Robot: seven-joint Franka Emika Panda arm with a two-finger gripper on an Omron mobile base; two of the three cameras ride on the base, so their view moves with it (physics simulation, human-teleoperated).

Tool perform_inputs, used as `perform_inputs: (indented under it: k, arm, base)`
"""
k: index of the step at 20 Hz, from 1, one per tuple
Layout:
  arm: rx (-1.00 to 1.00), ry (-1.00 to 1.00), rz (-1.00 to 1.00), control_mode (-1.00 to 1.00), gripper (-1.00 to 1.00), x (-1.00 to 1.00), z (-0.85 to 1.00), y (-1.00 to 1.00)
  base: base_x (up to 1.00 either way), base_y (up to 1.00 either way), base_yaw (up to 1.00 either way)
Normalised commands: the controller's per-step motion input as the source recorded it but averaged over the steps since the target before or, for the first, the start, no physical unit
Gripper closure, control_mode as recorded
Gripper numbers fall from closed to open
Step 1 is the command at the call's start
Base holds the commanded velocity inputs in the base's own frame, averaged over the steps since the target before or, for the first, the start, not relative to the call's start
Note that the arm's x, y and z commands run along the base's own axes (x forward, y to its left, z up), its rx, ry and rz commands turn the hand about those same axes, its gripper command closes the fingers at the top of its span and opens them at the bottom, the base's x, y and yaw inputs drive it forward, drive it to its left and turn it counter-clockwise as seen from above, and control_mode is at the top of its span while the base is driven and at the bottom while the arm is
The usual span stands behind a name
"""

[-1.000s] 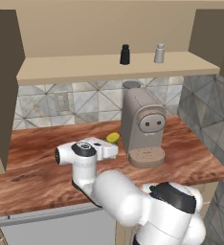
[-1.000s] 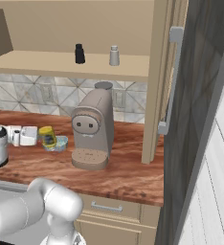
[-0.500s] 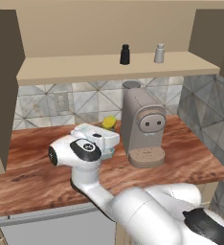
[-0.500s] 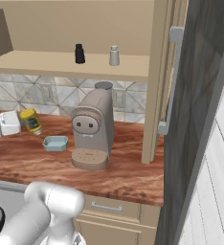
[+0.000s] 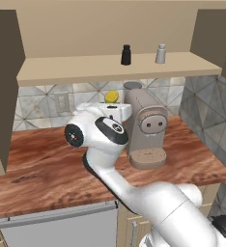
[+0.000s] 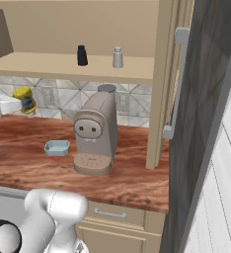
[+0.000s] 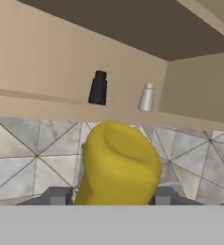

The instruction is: There are various items on the counter. Only move the condiments/shakers into the cabinet.

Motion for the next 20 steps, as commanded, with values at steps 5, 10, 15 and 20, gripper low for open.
perform_inputs:
  k: [5, 10, 15, 20]
  arm:
    - [0.0, 0.2, 0.22, -1.0, 1.0, 0.0, 1.0, 0.03]
    - [-0.02, 0.19, 0.09, -1.0, 1.0, 0.0, 0.63, 0.07]
    - [-0.04, -0.02, 0.0, -1.0, 1.0, 0.0, 0.23, 0.03]
    - [-0.09, -0.09, 0.07, -1.0, 1.0, -0.16, 0.31, -0.02]
  base:
    - [0.0, 0.0, 0.0]
    - [0.0, 0.0, 0.0]
    - [0.0, 0.0, 0.0]
    - [0.0, 0.0, 0.0]
